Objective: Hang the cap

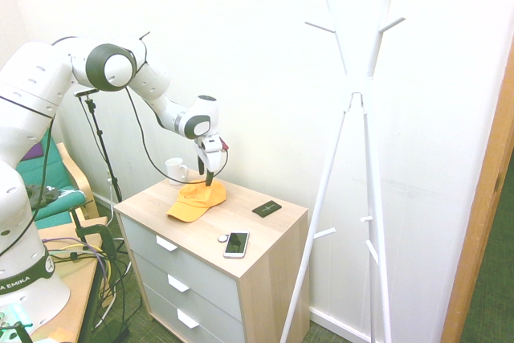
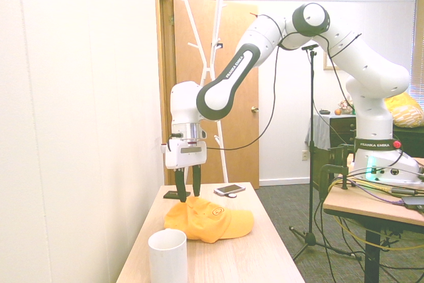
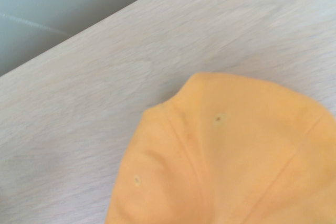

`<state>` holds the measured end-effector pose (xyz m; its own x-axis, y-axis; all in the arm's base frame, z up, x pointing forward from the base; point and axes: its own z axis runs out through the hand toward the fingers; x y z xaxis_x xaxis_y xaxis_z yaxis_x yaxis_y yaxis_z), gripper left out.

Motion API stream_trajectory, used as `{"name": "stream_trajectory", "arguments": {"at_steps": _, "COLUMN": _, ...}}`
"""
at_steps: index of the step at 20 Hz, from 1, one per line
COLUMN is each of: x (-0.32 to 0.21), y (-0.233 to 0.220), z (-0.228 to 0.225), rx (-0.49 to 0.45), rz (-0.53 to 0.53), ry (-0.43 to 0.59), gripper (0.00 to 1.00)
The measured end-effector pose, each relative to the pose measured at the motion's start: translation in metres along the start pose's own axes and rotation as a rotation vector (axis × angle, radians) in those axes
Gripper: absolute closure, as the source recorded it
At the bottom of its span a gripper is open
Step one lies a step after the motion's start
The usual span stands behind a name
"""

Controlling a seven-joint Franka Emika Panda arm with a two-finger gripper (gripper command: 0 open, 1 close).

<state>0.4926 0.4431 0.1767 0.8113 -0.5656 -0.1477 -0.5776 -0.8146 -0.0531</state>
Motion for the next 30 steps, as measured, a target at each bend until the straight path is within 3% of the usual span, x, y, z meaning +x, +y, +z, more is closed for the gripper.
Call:
{"name": "stream_trajectory", "arguments": {"at_steps": 2, "x": -0.003, "y": -0.001, "z": 0.006, "rx": -0.012, "rz": 0.000, "ry": 0.001, "gripper": 0.00}}
{"name": "stream_trajectory", "arguments": {"at_steps": 3, "x": -0.002, "y": 0.001, "z": 0.010, "rx": -0.020, "rz": 0.002, "ry": 0.001, "gripper": 1.00}}
{"name": "stream_trajectory", "arguments": {"at_steps": 30, "x": 0.023, "y": 0.009, "z": 0.027, "rx": -0.060, "rz": 0.029, "ry": 0.003, "gripper": 1.00}}
